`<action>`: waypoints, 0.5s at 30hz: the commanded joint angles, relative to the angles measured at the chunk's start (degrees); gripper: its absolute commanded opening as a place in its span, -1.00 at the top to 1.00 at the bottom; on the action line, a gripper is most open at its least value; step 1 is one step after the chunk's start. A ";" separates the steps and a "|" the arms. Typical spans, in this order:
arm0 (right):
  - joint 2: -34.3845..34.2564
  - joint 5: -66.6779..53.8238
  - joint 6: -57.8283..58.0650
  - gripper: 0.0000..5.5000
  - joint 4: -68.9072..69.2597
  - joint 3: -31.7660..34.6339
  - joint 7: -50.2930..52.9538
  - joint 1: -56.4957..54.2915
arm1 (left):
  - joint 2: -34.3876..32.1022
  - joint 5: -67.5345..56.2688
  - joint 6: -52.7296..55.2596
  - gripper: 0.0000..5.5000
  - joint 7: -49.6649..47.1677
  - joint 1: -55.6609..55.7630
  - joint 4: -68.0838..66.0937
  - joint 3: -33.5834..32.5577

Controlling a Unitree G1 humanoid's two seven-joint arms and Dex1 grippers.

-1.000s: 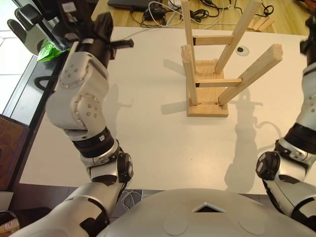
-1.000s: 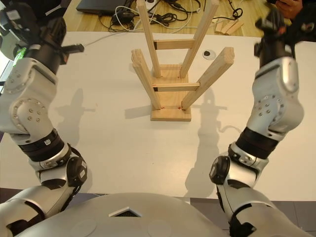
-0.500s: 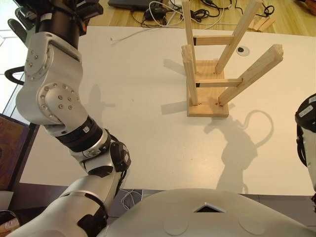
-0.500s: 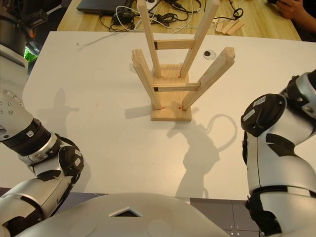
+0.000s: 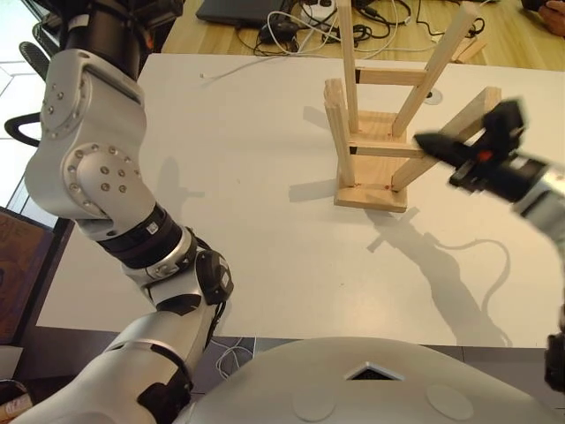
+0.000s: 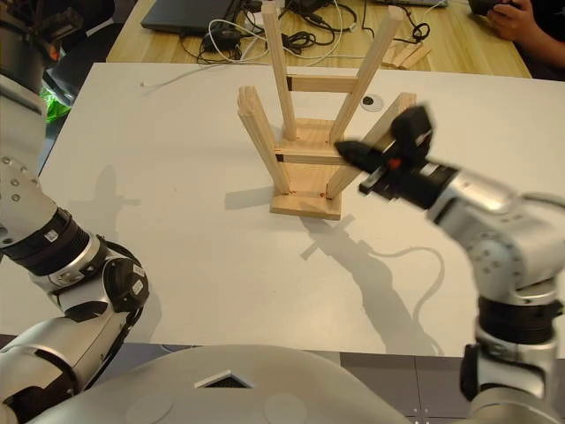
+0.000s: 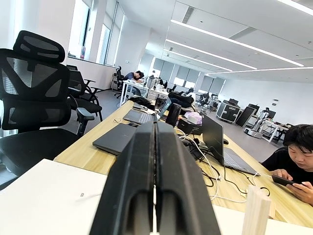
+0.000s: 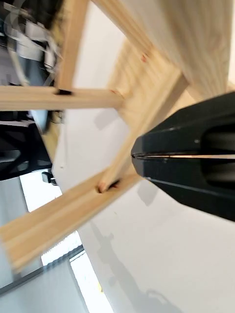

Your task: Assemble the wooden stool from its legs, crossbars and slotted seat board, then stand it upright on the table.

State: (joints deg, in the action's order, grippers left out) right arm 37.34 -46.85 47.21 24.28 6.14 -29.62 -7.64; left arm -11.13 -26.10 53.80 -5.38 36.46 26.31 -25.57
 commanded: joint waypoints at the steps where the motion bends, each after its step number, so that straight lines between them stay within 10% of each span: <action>1: -5.64 -12.71 -0.51 1.00 -1.64 10.30 6.54 -13.43 | 0.19 -0.60 0.27 0.99 -0.76 0.18 0.10 0.66; 6: -4.24 -34.68 -2.08 1.00 -10.49 23.42 14.67 -27.13 | -0.01 -1.08 0.27 0.99 -1.10 0.04 0.18 0.99; 15: -2.73 -28.98 -8.53 1.00 -28.46 24.65 13.40 -41.70 | -1.15 -1.68 -0.44 0.99 -0.36 1.67 -1.72 1.69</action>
State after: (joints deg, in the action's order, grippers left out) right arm 35.49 -76.67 37.66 -4.67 32.13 -14.58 -50.35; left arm -11.33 -27.58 53.28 -5.86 37.05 25.30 -24.19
